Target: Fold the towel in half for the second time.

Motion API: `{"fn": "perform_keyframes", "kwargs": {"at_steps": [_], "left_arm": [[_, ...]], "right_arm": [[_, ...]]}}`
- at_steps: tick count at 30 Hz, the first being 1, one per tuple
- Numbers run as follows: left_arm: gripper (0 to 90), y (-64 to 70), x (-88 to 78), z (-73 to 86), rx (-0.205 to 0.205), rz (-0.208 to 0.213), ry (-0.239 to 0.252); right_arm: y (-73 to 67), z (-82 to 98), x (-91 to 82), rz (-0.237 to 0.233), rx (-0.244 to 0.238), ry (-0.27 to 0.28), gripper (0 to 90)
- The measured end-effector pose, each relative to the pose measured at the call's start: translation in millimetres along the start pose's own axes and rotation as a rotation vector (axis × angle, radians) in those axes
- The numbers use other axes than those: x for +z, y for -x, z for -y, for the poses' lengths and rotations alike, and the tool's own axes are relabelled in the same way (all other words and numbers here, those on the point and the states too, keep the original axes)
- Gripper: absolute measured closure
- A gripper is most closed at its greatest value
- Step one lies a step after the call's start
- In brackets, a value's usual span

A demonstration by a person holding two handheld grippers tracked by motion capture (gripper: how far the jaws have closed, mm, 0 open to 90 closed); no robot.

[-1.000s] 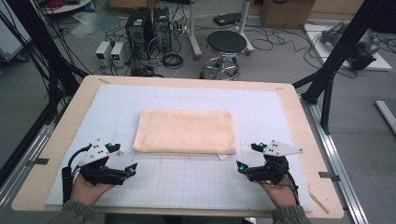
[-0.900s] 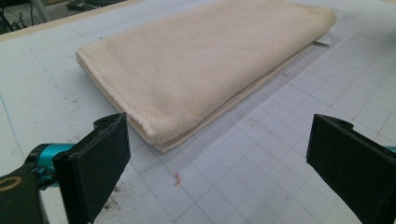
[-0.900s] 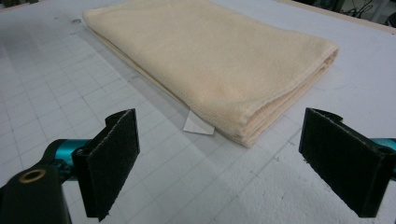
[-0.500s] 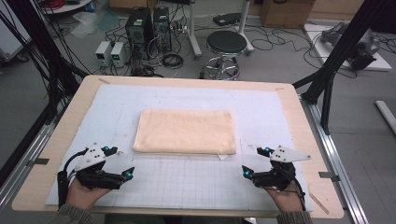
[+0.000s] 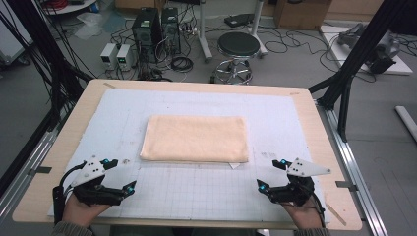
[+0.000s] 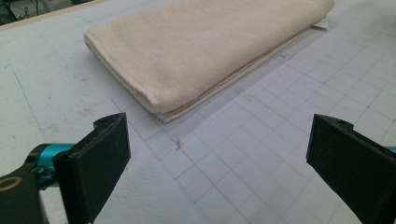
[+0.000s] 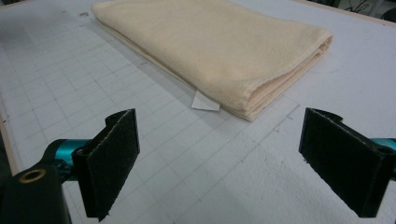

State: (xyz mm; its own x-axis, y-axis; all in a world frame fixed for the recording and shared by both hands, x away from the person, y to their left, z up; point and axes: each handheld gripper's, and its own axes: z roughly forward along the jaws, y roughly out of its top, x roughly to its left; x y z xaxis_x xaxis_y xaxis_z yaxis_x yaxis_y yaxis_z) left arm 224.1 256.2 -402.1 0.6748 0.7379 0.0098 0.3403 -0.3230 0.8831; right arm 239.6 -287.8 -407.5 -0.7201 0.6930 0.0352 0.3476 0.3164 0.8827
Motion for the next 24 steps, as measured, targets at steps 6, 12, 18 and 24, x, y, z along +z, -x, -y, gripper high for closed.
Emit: {"fn": "perform_keyframes", "kwargs": {"at_steps": [6,12,18,24], "left_arm": [[6.8,0.1,-7.4,4.0,-0.005,-0.011,0.000],[6.8,1.4,-14.5,8.0,-0.006,-0.020,0.003],[6.8,0.2,-17.5,10.3,-0.011,-0.023,0.002],[6.8,1.1,-15.2,8.5,-0.004,-0.022,0.001]], "right_arm": [[-1.9,3.4,-3.8,-0.002,0.007,-0.007,11.6],[-4.2,6.1,-7.4,-0.004,0.010,-0.009,11.6],[-4.5,6.8,-5.9,-0.009,0.009,-0.011,11.6],[-3.1,8.0,-4.2,-0.009,0.008,-0.016,11.6]]}}
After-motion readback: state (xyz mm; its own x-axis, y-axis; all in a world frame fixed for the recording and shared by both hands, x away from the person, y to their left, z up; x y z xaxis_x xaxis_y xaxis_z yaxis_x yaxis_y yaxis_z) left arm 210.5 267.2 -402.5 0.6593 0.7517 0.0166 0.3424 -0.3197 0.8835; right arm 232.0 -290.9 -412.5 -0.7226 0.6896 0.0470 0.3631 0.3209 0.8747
